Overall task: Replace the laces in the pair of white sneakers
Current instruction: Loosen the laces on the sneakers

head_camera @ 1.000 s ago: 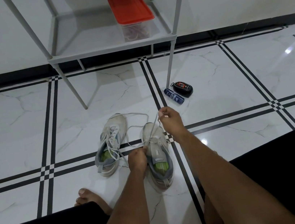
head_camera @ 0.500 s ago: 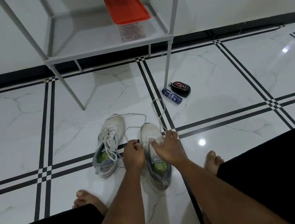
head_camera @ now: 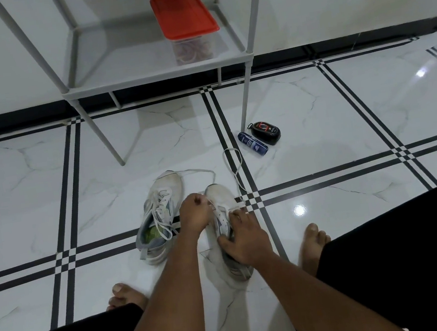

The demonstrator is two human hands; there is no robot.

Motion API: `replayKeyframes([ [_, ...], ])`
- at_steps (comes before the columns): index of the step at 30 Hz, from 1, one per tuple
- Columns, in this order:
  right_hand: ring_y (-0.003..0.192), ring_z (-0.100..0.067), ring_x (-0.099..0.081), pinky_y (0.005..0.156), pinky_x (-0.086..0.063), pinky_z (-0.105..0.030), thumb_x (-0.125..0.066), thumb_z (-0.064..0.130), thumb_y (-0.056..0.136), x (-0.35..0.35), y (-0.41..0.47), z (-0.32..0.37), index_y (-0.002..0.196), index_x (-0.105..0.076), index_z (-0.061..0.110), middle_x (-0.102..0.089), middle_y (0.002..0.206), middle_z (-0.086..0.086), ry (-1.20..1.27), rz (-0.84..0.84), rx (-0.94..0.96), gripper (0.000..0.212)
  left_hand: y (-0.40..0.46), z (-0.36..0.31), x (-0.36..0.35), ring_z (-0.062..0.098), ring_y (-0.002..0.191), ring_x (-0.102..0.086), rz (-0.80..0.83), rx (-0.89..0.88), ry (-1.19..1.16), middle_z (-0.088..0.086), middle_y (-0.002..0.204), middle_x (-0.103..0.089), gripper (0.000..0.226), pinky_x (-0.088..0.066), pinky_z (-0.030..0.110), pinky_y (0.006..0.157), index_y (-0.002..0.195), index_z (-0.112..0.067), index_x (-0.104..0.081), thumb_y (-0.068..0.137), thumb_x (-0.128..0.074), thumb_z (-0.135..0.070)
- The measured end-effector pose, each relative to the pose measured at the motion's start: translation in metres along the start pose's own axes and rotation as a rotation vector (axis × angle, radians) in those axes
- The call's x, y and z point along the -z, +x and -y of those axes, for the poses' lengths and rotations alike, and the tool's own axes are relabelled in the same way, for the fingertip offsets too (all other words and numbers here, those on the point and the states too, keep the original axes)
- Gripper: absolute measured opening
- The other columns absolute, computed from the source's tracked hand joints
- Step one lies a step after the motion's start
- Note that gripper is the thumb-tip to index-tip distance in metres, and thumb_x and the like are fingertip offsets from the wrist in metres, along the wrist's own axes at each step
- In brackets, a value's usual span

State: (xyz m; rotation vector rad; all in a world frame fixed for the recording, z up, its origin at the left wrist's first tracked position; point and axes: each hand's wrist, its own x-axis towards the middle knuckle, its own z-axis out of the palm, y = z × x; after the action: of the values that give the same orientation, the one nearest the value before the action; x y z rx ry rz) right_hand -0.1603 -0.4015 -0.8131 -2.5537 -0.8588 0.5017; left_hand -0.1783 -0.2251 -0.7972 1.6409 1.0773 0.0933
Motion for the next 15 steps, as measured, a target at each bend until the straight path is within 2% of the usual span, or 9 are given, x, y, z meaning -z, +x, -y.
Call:
replayKeyframes([
  [2,0.135,-0.023,-0.043,0.098,-0.052,-0.041,-0.05,0.058,0.092,-0.002,0.002,-0.001,0.145,-0.052,0.016,-0.047,0.148,0.0,0.003,-0.017,-0.025,0.068,-0.002,-0.027,0.008,0.023,0.071,-0.069,-0.016,0.215,-0.582,0.008,0.083,-0.07,0.025,-0.06,0.042,0.082,0.085,-0.009,-0.057,0.101,-0.038,-0.008],
  [3,0.134,-0.023,-0.043,0.097,-0.053,-0.042,-0.048,0.058,0.092,-0.003,0.003,-0.002,0.145,-0.052,0.016,-0.047,0.148,0.0,0.003,-0.028,-0.036,0.068,-0.003,-0.038,0.016,0.022,0.061,-0.062,-0.053,0.257,-0.876,0.007,0.075,-0.061,0.026,-0.059,0.044,0.084,0.083,-0.009,-0.052,0.102,-0.034,-0.003],
  [4,0.134,-0.022,-0.043,0.097,-0.054,-0.042,-0.047,0.059,0.092,-0.004,0.003,-0.003,0.146,-0.051,0.016,-0.047,0.147,0.001,0.006,-0.039,-0.044,0.069,0.002,-0.047,0.024,0.019,0.051,-0.049,-0.1,0.259,-1.047,0.004,0.067,-0.05,0.028,-0.058,0.043,0.078,0.081,-0.011,-0.049,0.103,-0.033,-0.004],
  [5,0.133,-0.022,-0.043,0.098,-0.054,-0.043,-0.047,0.059,0.092,-0.005,0.004,-0.003,0.146,-0.052,0.016,-0.047,0.147,0.001,0.014,-0.045,-0.046,0.069,0.005,-0.054,0.032,0.016,0.047,-0.035,-0.128,0.241,-1.094,0.002,0.062,-0.041,0.029,-0.054,0.038,0.068,0.081,-0.013,-0.05,0.106,-0.037,-0.011],
  [6,0.133,-0.022,-0.043,0.098,-0.054,-0.043,-0.048,0.058,0.092,-0.005,0.004,-0.003,0.146,-0.052,0.015,-0.047,0.146,0.001,0.022,-0.05,-0.044,0.069,0.011,-0.059,0.037,0.015,0.049,-0.031,-0.145,0.196,-0.977,0.0,0.063,-0.039,0.028,-0.048,0.033,0.058,0.085,-0.014,-0.053,0.109,-0.043,-0.024],
  [8,0.132,-0.023,-0.044,0.099,-0.054,-0.043,-0.048,0.057,0.092,-0.008,0.004,-0.003,0.145,-0.053,0.014,-0.049,0.144,-0.001,0.031,-0.06,-0.04,0.069,0.019,-0.059,0.034,0.016,0.06,-0.048,-0.127,0.076,-0.408,-0.001,0.078,-0.053,0.03,-0.044,0.028,0.053,0.098,-0.016,-0.058,0.103,-0.057,-0.045],
  [11,0.13,-0.024,-0.045,0.098,-0.053,-0.042,-0.05,0.056,0.093,-0.011,0.004,-0.005,0.143,-0.054,0.014,-0.051,0.141,-0.001,0.031,-0.081,-0.03,0.065,0.013,-0.036,0.004,0.022,0.092,-0.065,0.068,-0.059,0.384,0.002,0.105,-0.066,0.031,-0.048,0.03,0.075,0.111,-0.015,-0.064,0.098,-0.065,-0.042],
  [13,0.128,-0.023,-0.045,0.096,-0.054,-0.042,-0.05,0.056,0.095,-0.013,0.004,-0.007,0.141,-0.054,0.016,-0.051,0.139,0.001,0.036,-0.089,-0.01,0.061,0.001,-0.011,-0.015,0.031,0.107,-0.065,0.171,-0.116,0.68,0.011,0.116,-0.068,0.033,-0.053,0.036,0.085,0.114,-0.009,-0.065,0.098,-0.061,-0.038],
  [15,0.127,-0.022,-0.045,0.093,-0.054,-0.041,-0.05,0.057,0.097,-0.014,0.005,-0.008,0.14,-0.054,0.017,-0.051,0.138,0.002,0.042,-0.092,0.002,0.059,-0.009,0.003,-0.023,0.032,0.108,-0.064,0.12,-0.13,0.75,0.01,0.118,-0.063,0.028,-0.055,0.041,0.088,0.111,-0.013,-0.066,0.099,-0.058,-0.037],
])
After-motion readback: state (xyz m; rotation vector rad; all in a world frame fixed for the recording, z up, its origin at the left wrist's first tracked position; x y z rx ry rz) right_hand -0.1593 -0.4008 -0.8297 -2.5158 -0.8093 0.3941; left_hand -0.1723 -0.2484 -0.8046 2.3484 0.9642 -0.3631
